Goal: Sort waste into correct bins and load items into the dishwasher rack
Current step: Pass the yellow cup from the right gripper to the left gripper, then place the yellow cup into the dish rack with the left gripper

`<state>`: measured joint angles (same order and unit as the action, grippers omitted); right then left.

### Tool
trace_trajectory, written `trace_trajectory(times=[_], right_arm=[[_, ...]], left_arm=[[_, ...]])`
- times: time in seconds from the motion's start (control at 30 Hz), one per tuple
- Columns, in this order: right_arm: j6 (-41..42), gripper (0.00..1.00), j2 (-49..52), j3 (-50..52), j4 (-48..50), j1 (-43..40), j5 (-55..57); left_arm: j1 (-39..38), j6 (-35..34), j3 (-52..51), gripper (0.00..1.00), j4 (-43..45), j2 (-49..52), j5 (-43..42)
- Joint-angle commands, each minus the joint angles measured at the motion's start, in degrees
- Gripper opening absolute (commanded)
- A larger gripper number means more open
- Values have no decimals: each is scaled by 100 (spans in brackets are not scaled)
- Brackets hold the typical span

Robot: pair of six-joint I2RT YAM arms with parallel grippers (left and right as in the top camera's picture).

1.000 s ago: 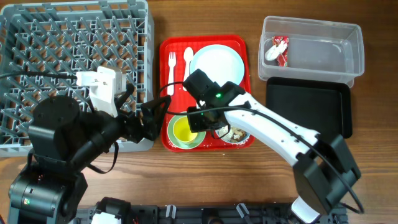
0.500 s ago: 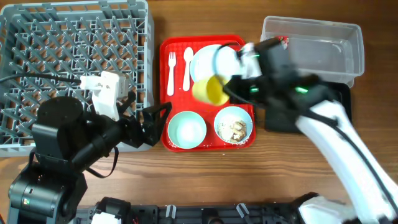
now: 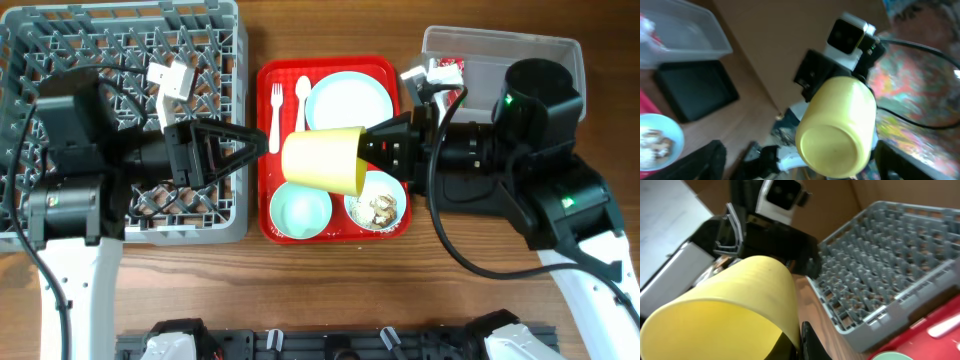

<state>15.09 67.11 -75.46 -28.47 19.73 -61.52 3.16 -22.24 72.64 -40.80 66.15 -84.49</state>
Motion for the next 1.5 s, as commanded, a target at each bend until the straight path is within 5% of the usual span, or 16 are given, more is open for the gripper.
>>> trace_trajectory(times=[0.0,0.2,0.5,0.73,1.03,1.07,1.13,1.2,1.33,1.47], right_arm=[[138,4,337,-28,396,35,-815],[317,4,789,-28,975,273,-1207],[317,6,962,-28,1047,549,-1034],[463,5,962,-28,1244,549,-688],[463,6,962,-28,1281,549,-551],[459,15,962,-28,1283,549,-498],[459,50,962,-28,1281,549,-472],[450,65,951,-28,1263,522,-468],[452,73,750,-28,992,-33,-396],[413,74,378,-28,11,-540,96]], left_arm=[[-490,-98,52,98,-4,-28,-588],[-756,-96,52,93,33,-57,-588],[-756,-96,52,70,28,-57,-588],[-756,-267,52,89,-13,-57,-588],[-756,-269,52,70,-13,-59,-588],[-756,-269,52,69,-13,-59,-588],[-754,-267,52,69,-13,-59,-588],[-750,-264,52,63,-9,-59,-588],[-734,-201,52,57,-13,-127,-2],[-546,-195,52,56,-435,-273,1996]])
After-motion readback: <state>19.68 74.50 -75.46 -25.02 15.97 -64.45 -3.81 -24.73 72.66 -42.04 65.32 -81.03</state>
